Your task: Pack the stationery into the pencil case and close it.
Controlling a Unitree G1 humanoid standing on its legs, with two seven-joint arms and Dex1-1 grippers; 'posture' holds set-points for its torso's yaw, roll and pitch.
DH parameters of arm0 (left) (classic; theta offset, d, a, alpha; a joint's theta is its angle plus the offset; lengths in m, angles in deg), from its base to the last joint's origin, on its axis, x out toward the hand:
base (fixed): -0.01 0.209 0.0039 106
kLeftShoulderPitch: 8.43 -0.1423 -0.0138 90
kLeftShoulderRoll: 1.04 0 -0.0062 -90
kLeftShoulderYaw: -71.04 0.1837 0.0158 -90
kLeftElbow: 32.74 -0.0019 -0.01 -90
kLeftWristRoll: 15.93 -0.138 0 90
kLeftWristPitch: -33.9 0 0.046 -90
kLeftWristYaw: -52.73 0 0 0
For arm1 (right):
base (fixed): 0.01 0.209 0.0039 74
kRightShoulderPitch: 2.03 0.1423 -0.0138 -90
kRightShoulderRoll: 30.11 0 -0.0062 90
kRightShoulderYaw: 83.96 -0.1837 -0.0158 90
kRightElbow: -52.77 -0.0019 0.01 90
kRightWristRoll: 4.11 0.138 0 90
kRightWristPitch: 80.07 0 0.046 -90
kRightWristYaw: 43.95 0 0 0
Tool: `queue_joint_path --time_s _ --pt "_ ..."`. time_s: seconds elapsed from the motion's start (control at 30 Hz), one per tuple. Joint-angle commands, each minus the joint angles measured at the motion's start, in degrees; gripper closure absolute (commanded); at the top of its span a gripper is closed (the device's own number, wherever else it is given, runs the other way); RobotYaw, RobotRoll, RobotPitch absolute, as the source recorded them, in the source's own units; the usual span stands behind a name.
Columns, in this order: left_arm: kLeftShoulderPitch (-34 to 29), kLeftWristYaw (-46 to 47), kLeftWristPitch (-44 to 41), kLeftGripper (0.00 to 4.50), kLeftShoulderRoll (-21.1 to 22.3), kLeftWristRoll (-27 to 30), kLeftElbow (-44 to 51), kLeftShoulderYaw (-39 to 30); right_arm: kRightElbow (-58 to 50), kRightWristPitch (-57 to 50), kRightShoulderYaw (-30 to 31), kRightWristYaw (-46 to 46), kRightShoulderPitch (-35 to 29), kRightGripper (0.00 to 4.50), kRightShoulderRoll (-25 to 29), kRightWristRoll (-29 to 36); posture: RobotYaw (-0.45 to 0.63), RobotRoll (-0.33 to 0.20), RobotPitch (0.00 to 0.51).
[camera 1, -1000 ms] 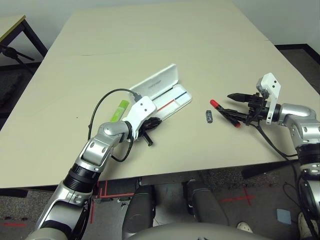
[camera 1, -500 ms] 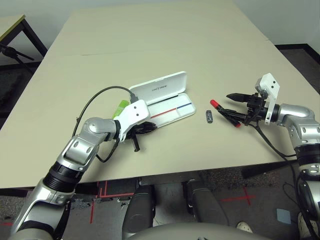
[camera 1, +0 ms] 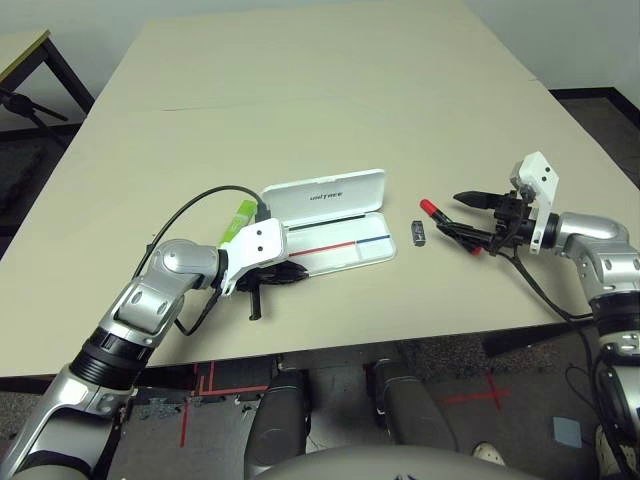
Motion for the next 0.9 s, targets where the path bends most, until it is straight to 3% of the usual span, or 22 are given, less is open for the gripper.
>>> queue_joint_path --time_s 0.03,0.2,0.6,0.9 --pt "-0.59 -0.62 0.04 1.81 0.23 0.33 0.94 -0.37 -1.1 -0.17 -0.16 -0.21 -0.67 0.0 0.06 0.16 -0.08 0.0 0.139" --pt "-2.17 -1.21 0.41 0.04 0.8 1.65 3.74 -1.61 -0.94 -0.12 0.11 -0.21 -0.5 0.0 -0.26 0.08 -0.07 0.0 0.141" --pt "-5.28 0.42 -2.79 0.04 2.67 7.46 10.47 -9.26 -2.56 -2.04 0.65 3.11 -0.94 0.0 -0.39 1.83 -0.05 0.0 0.148" --pt "-6.05 12.89 -14.11 0.04 0.28 14.07 11.1 -23.31 -6.91 -4.58 0.92 6.34 -2.81 0.0 -0.05 3.36 -0.04 0.0 0.151"
